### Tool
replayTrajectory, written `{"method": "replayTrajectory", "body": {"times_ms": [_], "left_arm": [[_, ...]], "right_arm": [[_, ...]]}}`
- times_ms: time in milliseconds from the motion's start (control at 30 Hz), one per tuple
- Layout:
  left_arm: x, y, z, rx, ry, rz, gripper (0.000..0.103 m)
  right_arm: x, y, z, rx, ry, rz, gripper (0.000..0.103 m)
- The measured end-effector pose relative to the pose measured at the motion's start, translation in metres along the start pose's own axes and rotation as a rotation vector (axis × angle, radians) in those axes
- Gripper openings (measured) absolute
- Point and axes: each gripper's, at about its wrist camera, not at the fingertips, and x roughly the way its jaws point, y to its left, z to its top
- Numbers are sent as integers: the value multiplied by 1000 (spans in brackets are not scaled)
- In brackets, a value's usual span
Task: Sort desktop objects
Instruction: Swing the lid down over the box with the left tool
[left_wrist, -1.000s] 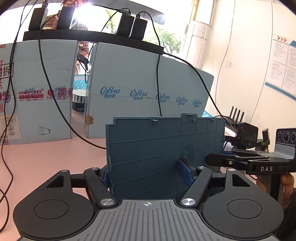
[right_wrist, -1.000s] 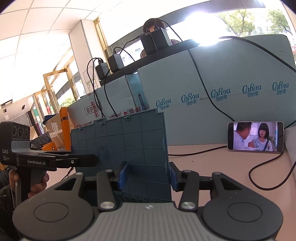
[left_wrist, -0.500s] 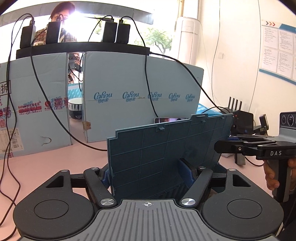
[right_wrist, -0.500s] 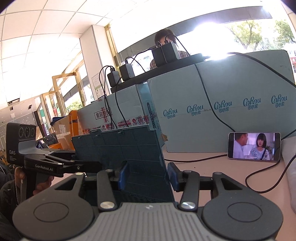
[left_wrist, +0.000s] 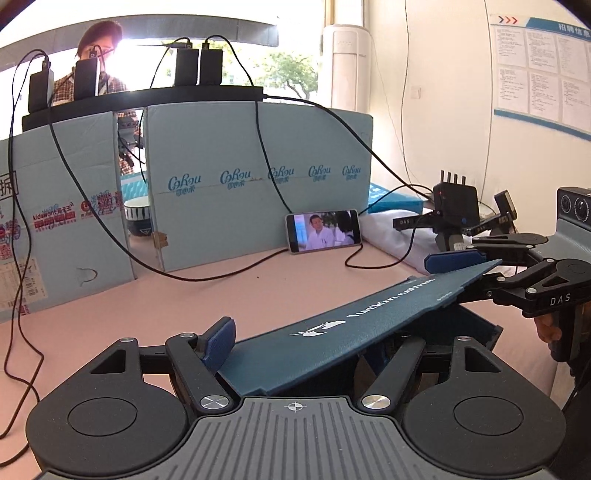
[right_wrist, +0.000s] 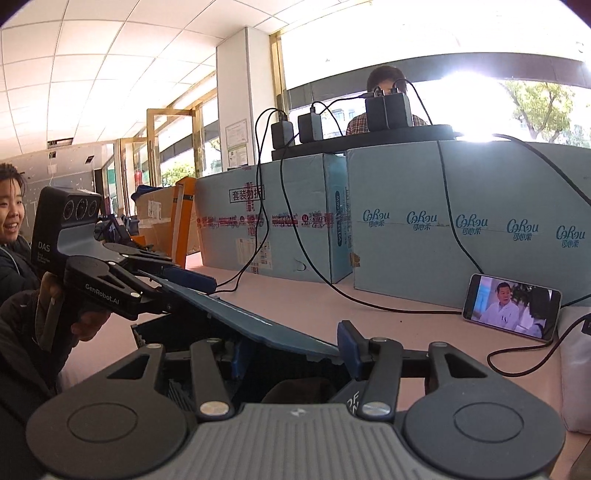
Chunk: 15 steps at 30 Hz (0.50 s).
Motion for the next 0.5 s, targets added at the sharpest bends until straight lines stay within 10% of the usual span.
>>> {"method": "replayTrajectory", "body": {"times_ms": [500], "left_arm": [[-58,-2,-18,55,-25,48,84]], "right_arm": [[-19,10,-17,-9,-33,-13,63]]}}
